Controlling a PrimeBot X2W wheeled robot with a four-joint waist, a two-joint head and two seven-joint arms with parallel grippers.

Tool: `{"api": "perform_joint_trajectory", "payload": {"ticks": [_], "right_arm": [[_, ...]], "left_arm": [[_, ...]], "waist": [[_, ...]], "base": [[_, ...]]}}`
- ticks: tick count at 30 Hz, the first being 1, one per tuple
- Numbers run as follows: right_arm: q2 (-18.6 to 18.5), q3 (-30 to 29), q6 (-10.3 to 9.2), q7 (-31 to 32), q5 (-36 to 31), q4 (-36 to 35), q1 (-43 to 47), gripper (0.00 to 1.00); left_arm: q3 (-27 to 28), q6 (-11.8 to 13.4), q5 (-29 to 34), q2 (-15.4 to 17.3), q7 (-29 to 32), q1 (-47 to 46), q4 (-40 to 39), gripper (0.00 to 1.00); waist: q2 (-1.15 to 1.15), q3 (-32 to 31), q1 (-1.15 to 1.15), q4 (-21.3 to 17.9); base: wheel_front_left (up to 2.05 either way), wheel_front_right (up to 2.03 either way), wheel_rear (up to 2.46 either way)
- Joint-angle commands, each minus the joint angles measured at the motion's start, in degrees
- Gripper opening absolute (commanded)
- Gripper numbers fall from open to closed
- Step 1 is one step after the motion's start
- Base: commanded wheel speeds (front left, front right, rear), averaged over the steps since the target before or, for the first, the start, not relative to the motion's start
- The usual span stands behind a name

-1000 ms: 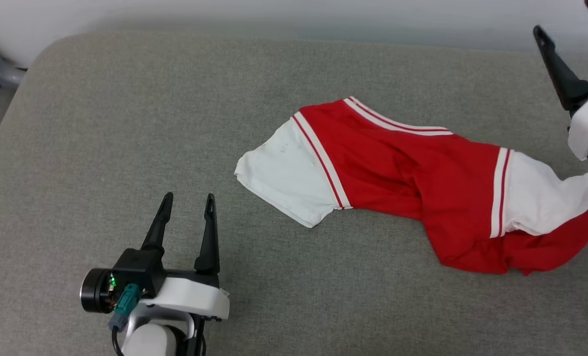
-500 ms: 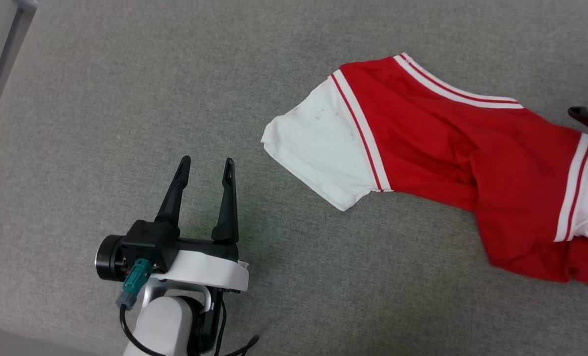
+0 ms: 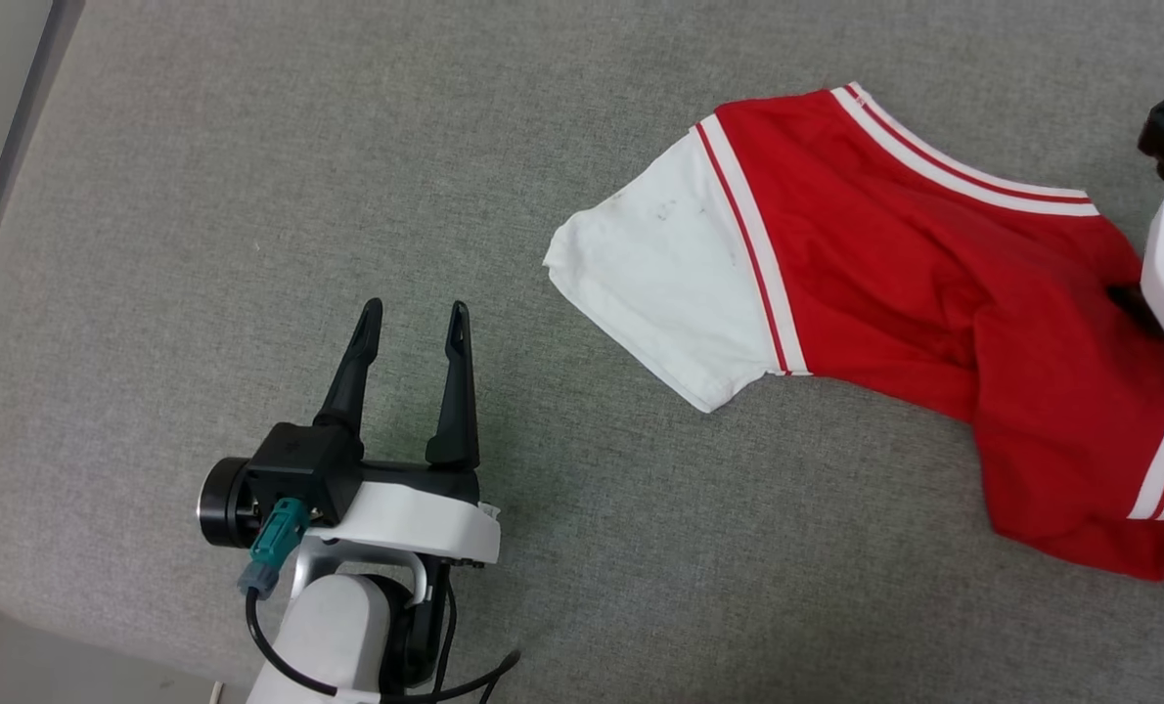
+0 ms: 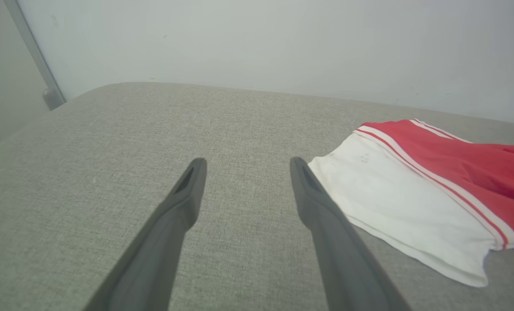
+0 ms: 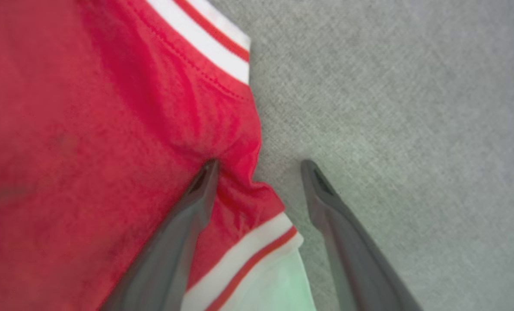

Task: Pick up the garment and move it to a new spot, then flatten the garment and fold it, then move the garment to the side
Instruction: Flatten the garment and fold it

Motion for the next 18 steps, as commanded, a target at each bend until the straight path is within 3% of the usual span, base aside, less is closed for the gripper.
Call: {"api": "perform_joint_trajectory", "payload": {"ticks": [1, 10, 18], "right_arm": [[1.63, 3.26, 0.71, -2.19, -0.05, 0.05, 3.92, 0.0], [-2.28, 1.93, 0.38, -19.01, 0.0, -6.37, 0.28, 0.0], [-9.62, -3.75, 0.37, -22.2, -0.16, -15.86, 3.06, 0.0]], "left_arm": [[0.36, 0.15, 0.07, -0.07, -0.15, 0.34, 0.24, 1.0], [1.99, 0.28, 0.54, -0.07, -0.15, 3.27, 0.56, 1.0], [3.58, 0.34, 0.33, -0.07, -0.15, 6.32, 0.0, 1.0]], "waist": [[0.0, -1.05, 0.0, -0.65], [0.0, -6.19, 0.0, -3.1], [0.0, -8.84, 0.0, -5.05]], "base": [[0.0, 0.0, 0.0], [0.0, 0.0, 0.0], [0.0, 0.0, 0.0]]}}
